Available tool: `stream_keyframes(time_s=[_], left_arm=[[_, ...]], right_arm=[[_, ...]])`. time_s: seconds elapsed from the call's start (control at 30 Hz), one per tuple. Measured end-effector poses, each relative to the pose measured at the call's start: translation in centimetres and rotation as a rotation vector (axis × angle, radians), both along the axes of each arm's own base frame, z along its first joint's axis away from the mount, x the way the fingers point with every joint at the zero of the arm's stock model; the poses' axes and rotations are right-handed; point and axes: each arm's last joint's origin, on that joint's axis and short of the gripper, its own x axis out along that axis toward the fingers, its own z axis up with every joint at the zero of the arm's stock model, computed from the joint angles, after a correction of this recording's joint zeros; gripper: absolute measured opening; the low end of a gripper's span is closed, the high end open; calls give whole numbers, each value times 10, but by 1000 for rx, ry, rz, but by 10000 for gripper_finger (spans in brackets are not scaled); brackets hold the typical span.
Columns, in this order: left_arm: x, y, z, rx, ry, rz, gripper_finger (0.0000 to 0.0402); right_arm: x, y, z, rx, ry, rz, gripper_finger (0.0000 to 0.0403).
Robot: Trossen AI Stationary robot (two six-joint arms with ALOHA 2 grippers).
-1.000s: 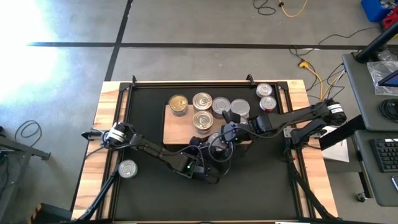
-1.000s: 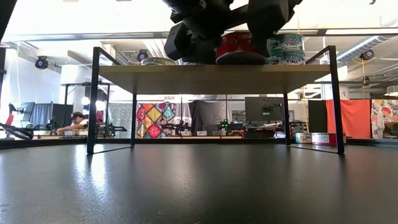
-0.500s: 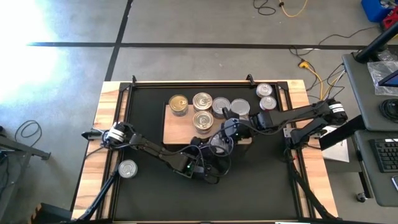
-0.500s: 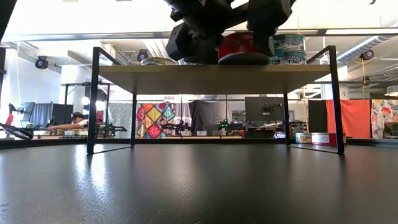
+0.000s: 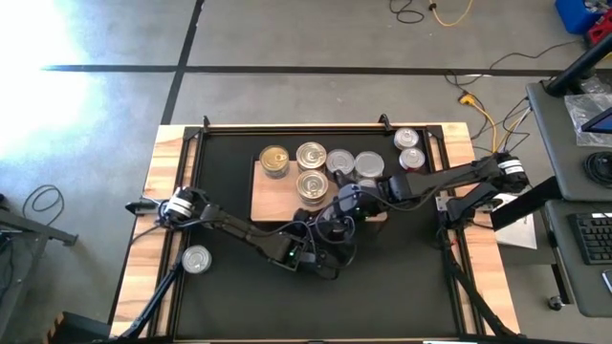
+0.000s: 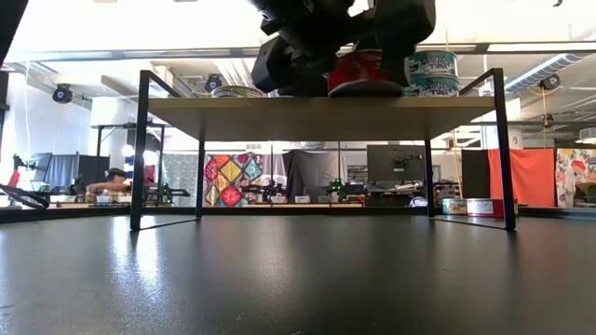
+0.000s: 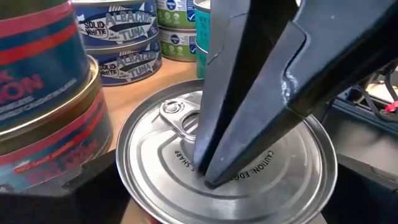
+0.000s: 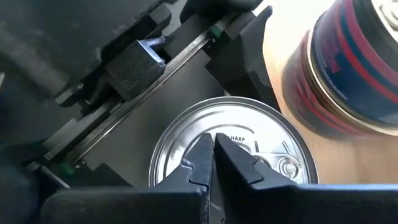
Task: Stack canned seafood by type on shelf
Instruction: Put the red tuna can on the shelf
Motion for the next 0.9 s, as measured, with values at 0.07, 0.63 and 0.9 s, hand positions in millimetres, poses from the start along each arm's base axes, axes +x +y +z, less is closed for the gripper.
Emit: stream_keyframes(time_s=[0.07, 0.63, 0.9], left_arm=[[1, 0, 2, -6, -3, -5, 400], [-5, -11, 13, -83, 44, -8, 400], [-13, -15, 2, -38, 10, 53, 400]], right_arm=[[-1, -2, -1, -14, 17, -27, 12], [-4, -5, 1, -23, 16, -66, 12], [-3, -8, 1, -31, 8, -78, 12]])
